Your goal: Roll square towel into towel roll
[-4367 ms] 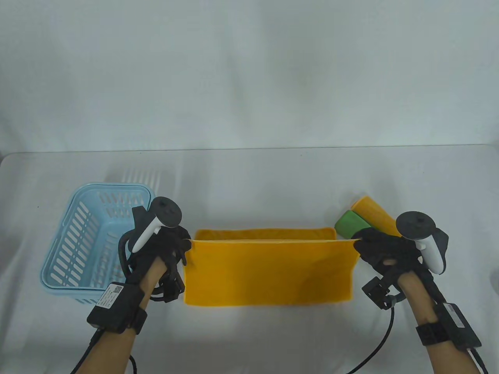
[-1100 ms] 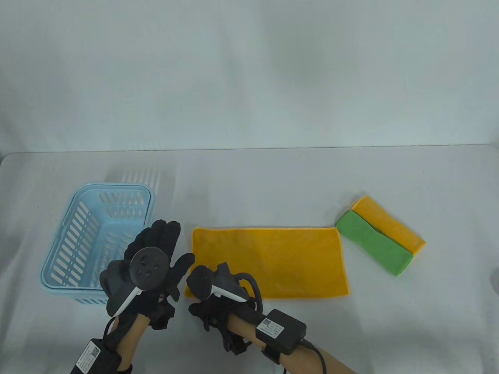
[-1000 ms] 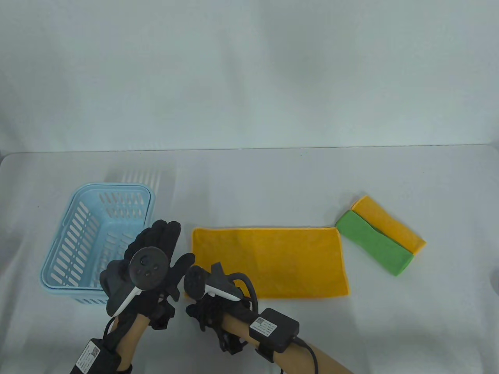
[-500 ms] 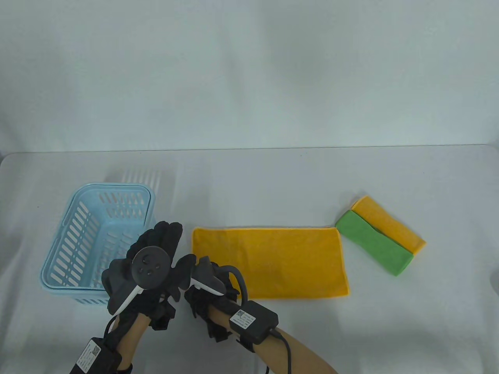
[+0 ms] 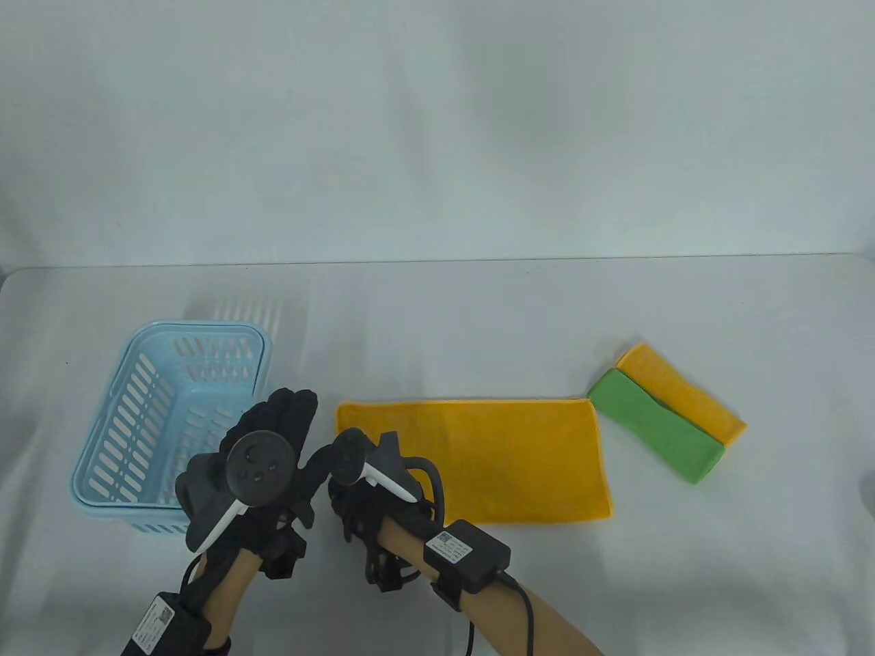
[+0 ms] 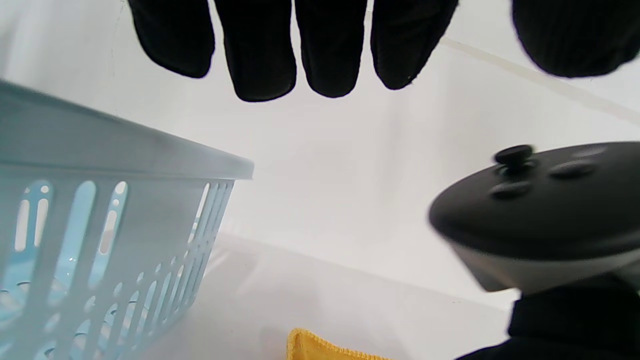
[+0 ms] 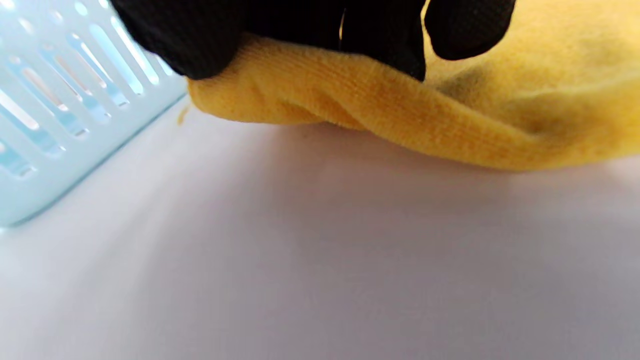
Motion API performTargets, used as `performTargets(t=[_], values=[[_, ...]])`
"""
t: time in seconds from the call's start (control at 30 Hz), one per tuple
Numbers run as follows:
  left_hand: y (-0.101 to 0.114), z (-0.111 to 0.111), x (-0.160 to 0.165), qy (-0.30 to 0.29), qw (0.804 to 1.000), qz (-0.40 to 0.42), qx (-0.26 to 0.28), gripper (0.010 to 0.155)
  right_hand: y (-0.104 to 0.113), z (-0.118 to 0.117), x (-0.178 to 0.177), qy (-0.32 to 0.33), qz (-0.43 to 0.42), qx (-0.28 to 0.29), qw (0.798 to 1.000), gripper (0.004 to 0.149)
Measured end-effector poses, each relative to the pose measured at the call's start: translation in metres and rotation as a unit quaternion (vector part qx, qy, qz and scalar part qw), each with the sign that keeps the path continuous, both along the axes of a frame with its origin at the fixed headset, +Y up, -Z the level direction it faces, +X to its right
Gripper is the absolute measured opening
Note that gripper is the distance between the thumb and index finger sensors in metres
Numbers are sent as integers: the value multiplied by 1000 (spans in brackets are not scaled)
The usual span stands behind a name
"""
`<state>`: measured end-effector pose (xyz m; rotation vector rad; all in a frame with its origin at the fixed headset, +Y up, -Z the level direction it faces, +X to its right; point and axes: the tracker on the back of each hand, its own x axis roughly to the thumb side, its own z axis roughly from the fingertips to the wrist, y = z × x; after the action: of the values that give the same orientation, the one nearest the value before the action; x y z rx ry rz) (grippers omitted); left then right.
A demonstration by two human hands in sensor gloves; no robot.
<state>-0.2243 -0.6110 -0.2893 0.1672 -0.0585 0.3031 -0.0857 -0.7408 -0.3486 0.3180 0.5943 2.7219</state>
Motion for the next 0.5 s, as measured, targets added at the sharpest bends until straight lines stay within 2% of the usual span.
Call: performTargets(t=[0.3,0.5], values=[[-1,0,-1,0,1000,3,-2,80,39,7,43,-36,-89,-41,995,39],[-2,0,0,-2,1000,-1,-6,80,68,5,72,-79,-157,-29,984,39]])
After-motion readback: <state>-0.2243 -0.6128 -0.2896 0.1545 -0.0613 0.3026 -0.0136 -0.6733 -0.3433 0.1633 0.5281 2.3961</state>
